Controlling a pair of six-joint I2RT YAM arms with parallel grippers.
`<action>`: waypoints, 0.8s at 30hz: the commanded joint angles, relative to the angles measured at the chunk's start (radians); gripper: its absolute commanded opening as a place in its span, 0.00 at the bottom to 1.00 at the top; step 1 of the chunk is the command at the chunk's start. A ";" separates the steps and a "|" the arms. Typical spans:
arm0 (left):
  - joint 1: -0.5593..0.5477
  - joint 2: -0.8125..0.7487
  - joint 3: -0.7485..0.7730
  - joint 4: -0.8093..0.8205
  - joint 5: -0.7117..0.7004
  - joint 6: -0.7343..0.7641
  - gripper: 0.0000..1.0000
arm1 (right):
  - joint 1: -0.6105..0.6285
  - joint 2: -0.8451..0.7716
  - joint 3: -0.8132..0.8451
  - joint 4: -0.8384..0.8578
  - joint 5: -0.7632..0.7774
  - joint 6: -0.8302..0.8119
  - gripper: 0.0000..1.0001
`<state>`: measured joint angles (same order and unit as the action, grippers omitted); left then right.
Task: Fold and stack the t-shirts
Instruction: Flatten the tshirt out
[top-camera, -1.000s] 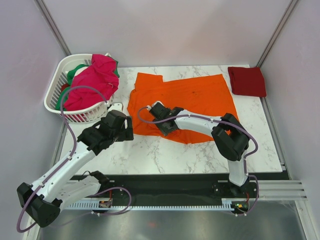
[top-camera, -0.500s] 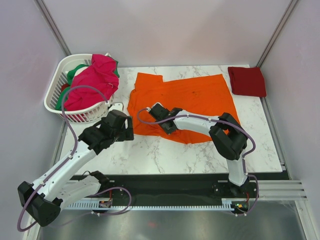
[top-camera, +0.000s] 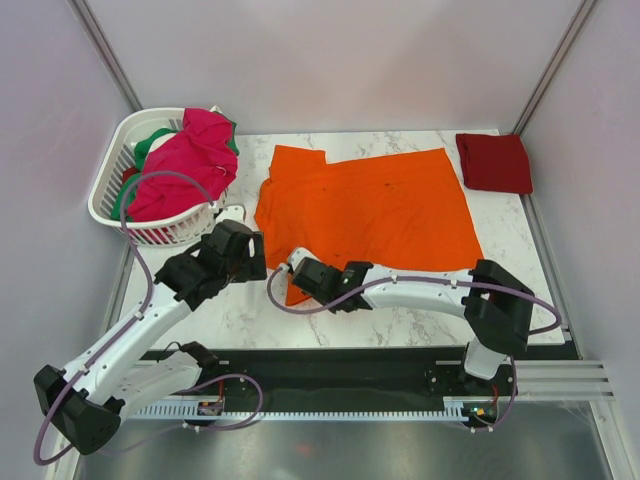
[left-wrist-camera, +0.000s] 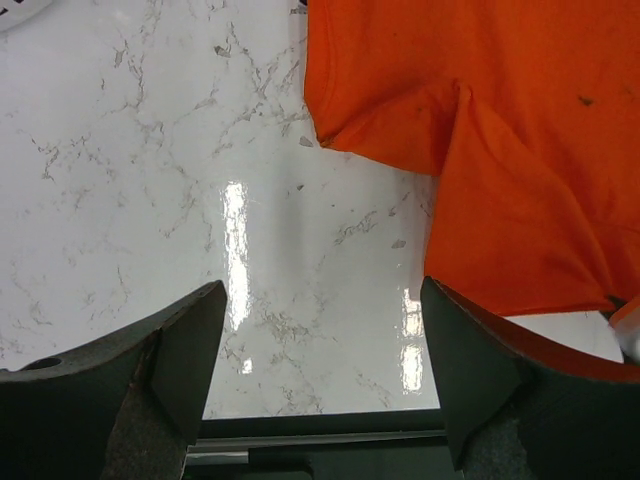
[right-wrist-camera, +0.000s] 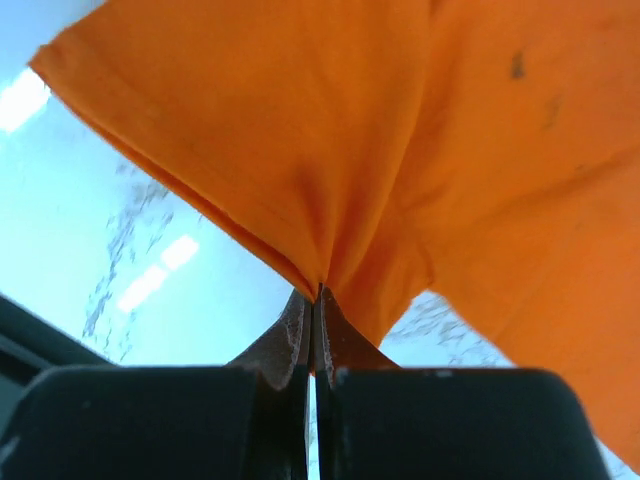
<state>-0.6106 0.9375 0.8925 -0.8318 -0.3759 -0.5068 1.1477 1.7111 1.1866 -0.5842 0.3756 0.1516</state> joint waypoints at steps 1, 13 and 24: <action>0.005 -0.025 -0.001 0.014 -0.029 0.002 0.86 | 0.055 -0.030 -0.070 0.009 0.019 0.063 0.01; 0.003 -0.065 -0.036 -0.044 0.187 -0.229 0.78 | 0.113 -0.115 -0.211 0.012 0.082 0.181 0.79; -0.147 -0.062 -0.268 0.214 0.295 -0.383 0.78 | 0.026 -0.464 -0.258 0.063 0.094 0.295 0.98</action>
<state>-0.7353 0.8574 0.6586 -0.8021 -0.1307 -0.8162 1.2255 1.3113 0.9394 -0.5632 0.4610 0.3874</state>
